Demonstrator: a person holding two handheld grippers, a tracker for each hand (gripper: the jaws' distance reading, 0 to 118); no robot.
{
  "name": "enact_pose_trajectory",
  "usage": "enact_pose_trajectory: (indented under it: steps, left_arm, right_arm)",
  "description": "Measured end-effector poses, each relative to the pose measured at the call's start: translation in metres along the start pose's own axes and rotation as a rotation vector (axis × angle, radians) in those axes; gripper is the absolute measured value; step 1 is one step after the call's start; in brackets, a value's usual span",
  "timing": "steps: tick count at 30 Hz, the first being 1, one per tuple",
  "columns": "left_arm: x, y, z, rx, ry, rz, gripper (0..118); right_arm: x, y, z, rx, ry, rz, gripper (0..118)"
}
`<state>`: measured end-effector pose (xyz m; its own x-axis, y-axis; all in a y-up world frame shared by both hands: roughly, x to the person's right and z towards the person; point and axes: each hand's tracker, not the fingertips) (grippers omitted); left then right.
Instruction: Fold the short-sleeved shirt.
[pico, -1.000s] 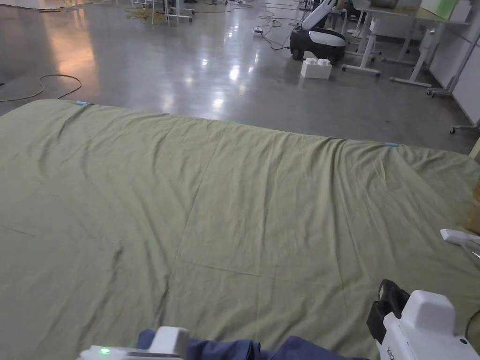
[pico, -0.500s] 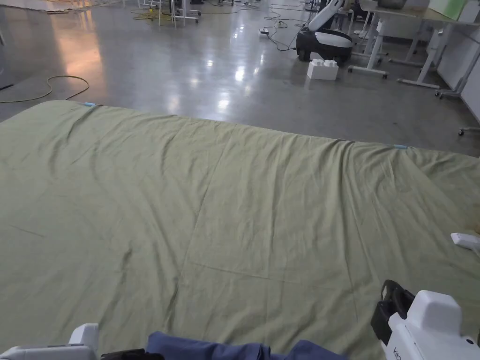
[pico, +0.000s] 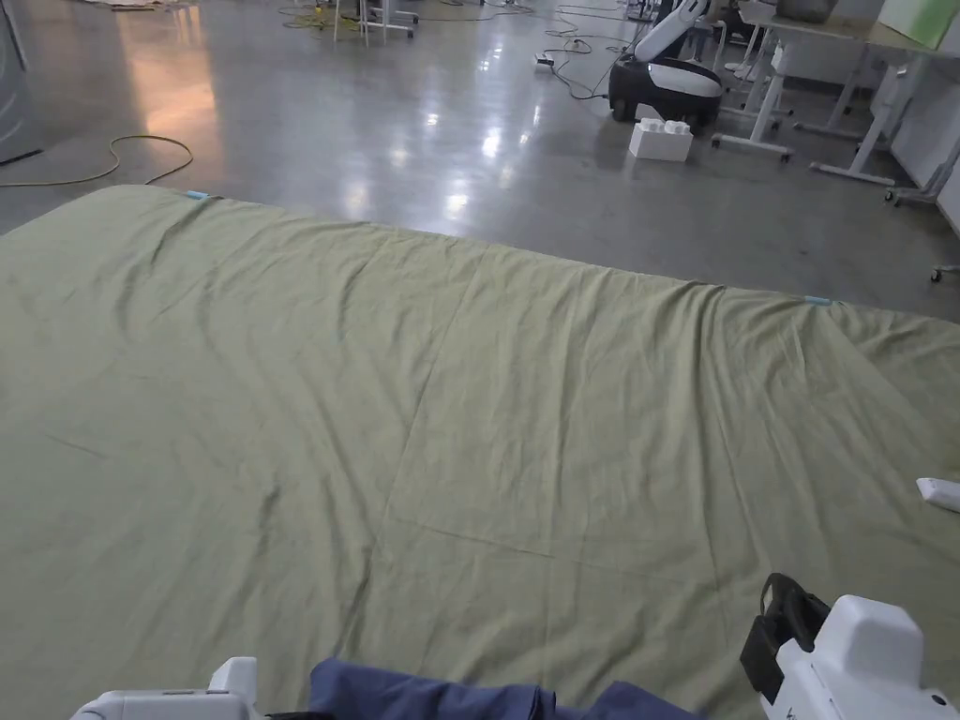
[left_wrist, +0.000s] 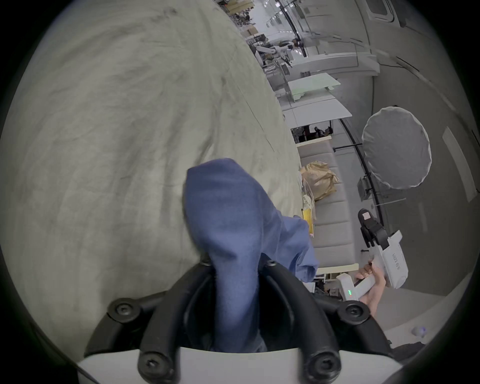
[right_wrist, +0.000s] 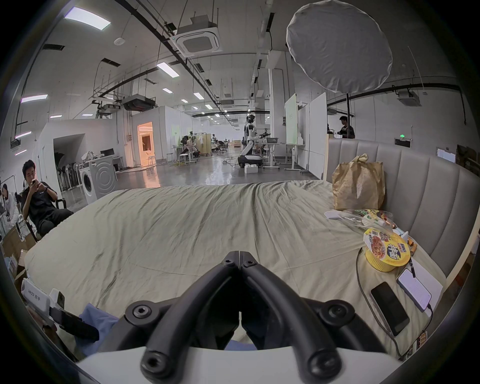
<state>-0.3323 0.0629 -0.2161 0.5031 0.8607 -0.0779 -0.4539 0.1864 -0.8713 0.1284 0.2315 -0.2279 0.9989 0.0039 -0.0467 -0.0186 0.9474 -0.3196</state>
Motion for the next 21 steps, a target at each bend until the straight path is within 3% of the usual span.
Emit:
enact_pose_trajectory:
  steps: [7,10,21]
  left_arm:
    - [0.017,0.008,0.030,0.045,0.003,-0.052,13]
    - [0.036,0.017,0.055,0.064,0.078,-0.153,13]
    - [0.109,0.044,0.153,0.176,0.399,-0.319,13]
  right_arm:
    - [0.001,0.000,0.002,-0.003,-0.002,0.013,0]
    - [0.004,0.001,0.001,0.000,-0.009,0.013,0]
    - [0.000,0.001,-0.004,0.006,0.016,0.006,0]
